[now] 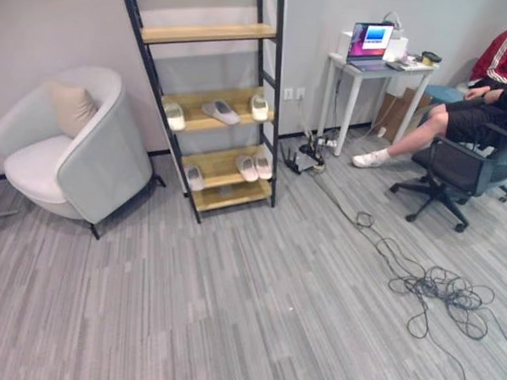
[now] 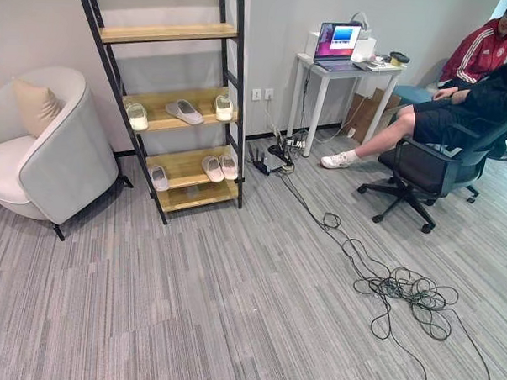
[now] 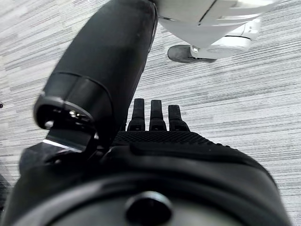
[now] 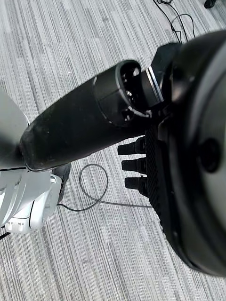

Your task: Arrange the slippers neatly on the shoe rack.

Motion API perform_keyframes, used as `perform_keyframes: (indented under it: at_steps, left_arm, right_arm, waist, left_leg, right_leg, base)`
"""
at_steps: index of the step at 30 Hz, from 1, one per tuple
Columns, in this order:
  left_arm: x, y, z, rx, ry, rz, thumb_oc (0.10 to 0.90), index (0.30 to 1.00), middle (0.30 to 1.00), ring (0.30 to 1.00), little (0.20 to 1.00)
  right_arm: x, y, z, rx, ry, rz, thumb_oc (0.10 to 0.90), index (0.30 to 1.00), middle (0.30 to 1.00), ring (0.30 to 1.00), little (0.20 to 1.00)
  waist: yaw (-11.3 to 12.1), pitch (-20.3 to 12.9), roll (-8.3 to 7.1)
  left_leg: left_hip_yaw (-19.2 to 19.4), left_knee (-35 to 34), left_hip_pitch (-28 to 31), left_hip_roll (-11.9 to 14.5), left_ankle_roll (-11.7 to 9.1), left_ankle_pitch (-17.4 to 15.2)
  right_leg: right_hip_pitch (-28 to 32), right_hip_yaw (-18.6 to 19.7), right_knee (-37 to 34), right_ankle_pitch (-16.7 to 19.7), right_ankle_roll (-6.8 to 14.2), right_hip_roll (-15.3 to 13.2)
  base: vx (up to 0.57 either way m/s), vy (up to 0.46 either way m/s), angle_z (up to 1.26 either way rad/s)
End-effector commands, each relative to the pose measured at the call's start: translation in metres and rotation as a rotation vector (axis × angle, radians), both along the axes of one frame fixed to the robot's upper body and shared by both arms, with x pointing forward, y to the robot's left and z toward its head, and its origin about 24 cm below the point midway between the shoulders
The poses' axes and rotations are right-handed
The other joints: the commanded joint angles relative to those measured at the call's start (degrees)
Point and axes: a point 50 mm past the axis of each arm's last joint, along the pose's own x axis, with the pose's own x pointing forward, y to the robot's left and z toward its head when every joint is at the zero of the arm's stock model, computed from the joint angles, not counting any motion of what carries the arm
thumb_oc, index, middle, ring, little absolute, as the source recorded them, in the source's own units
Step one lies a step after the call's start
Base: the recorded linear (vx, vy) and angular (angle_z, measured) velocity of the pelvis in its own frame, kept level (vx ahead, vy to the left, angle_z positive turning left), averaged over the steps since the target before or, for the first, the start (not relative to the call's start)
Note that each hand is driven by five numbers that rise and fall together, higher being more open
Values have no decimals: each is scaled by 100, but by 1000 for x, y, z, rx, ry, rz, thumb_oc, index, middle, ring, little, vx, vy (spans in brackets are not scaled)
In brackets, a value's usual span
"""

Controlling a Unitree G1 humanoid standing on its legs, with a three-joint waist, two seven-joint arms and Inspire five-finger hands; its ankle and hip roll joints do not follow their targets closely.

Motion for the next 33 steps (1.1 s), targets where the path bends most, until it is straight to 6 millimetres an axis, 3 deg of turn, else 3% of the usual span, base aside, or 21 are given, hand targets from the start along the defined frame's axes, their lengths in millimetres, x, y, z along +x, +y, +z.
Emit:
perform_keyframes:
  at_steps: [1, 14, 17, 19, 22, 24, 25, 26, 27, 28, 29, 31, 33]
  left_arm:
    - [18, -3, 2, 14, -29, -46, 800, 900, 900, 900, 900]
    - [22, -3, 3, -10, -61, -11, 800, 900, 900, 900, 900]
    - [27, 0, 4, 3, -72, -8, 800, 900, 900, 900, 900]
    - [32, 1, 5, 9, -86, -5, 800, 900, 900, 900, 900]
    - [34, 8, 7, 21, -91, 9, 800, 900, 900, 900, 900]
    - [39, 8, 9, 28, -106, -5, 800, 900, 900, 900, 900]
    - [49, 8, 11, 35, -142, -23, 800, 900, 900, 900, 900]
    - [49, 8, 11, 35, -142, -23, 800, 900, 900, 900, 900]
    - [55, 9, 13, 41, -166, -23, 800, 900, 900, 900, 900]
    - [57, 9, 14, 46, -174, -25, 800, 900, 900, 900, 900]
    - [50, 12, 13, 42, -158, -16, 800, 900, 900, 900, 900]
    - [43, 12, 11, 39, -137, -8, 800, 900, 900, 900, 900]
    - [24, 7, 5, 23, -64, -11, 800, 900, 900, 900, 900]
  right_arm:
    - [13, -14, 5, -48, -8, 56, 800, 900, 900, 900, 900]
    - [8, -7, 2, -18, 32, 122, 800, 900, 900, 900, 900]
    - [15, -8, 3, -26, 19, 146, 800, 900, 900, 900, 900]
    - [20, -9, 4, -33, 3, 156, 800, 900, 900, 900, 900]
    - [32, -10, 7, -39, -24, 188, 800, 900, 900, 900, 900]
    - [37, -10, 8, -43, -38, 219, 800, 900, 900, 900, 900]
    - [38, -13, 9, -55, -44, 225, 800, 900, 900, 900, 900]
    - [38, -13, 9, -55, -44, 224, 800, 900, 900, 900, 900]
    - [37, -15, 9, -64, -39, 220, 800, 900, 900, 900, 900]
    - [36, -16, 9, -69, -31, 220, 800, 900, 900, 900, 900]
    - [50, -18, 13, -79, -67, 220, 800, 900, 900, 900, 900]
    - [47, -20, 13, -80, -63, 206, 800, 900, 900, 900, 900]
    - [45, -23, 13, -87, -66, 166, 800, 900, 900, 900, 900]
  waist:
    - [117, 62, -79]
    - [156, 177, -95]
    - [165, 354, -88]
    - [166, 472, -118]
    - [152, 621, -104]
    - [171, 780, -140]
    - [178, 947, -195]
    - [175, 940, -186]
    - [176, 1034, -224]
    - [160, 1053, -239]
    - [266, 1022, -224]
    - [305, 970, -229]
    - [429, 868, -172]
  left_leg:
    - [-147, -41, 18, 27, -182, -258]
    - [-209, -41, 62, 44, -188, -290]
    - [-236, 13, -26, 82, -218, -220]
    - [-227, 293, -256, 103, -259, -253]
    - [-183, 796, -530, 203, -305, -400]
    - [-116, 1557, -933, 208, -449, -438]
    - [121, 2556, -1542, 465, -614, 40]
    - [112, 2587, -1568, 476, -618, 27]
    - [289, 2992, -1793, 609, -604, 228]
    - [450, 3192, -1966, 708, -574, 216]
    - [748, 2851, -2226, 754, -464, 11]
    - [833, 2517, -2240, 706, -410, -73]
    - [810, 1529, -2309, 565, -459, 319]
  right_leg:
    - [-27, -138, 33, -14, 501, -320]
    - [5, -147, 33, -54, 477, -308]
    - [-42, -155, 50, -67, 434, -317]
    - [-150, -198, 182, -127, 381, -346]
    - [-520, -239, 913, -473, 221, -298]
    - [-559, -269, 1132, -626, 138, -303]
    - [-514, -307, 1176, -657, 47, -322]
    - [-526, -312, 1180, -657, 43, -311]
    - [-486, -378, 1160, -668, -9, -318]
    - [-475, -432, 1130, -703, -39, -317]
    - [-273, -562, 962, -842, -13, -312]
    - [-188, -570, 892, -866, 35, -315]
    - [114, -544, 667, -924, 117, -236]
  base:
    - [0, 0, 0]
    - [20, -15, 2]
    - [-32, -62, 7]
    - [-23, -65, 12]
    - [35, -104, 20]
    - [23, -158, 13]
    - [22, -144, 16]
    - [23, -168, 24]
    - [36, -112, 47]
    - [202, -149, 62]
    - [187, -76, 58]
    - [252, 35, 34]
    - [392, 154, 33]
